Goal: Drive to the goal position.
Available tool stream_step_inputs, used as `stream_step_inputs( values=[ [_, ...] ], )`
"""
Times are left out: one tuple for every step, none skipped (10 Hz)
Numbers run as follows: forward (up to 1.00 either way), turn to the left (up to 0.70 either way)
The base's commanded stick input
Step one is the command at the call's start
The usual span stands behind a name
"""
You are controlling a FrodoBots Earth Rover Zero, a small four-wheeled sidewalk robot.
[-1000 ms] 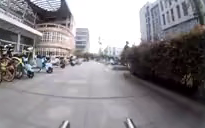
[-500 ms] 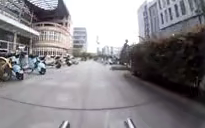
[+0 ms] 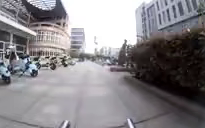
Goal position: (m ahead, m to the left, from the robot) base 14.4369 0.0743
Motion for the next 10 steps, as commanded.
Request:
stream_step_inputs(
  values=[
    [0.7,-0.14],
    [0.7,-0.14],
    [0.7,-0.14],
    [0.7,-0.14],
    [0.7,-0.14],
    [0.7,-0.14],
    [0.7,-0.1],
    [0.7,-0.01],
    [0.7,0.0],
    [0.7,0.0]
  ],
)
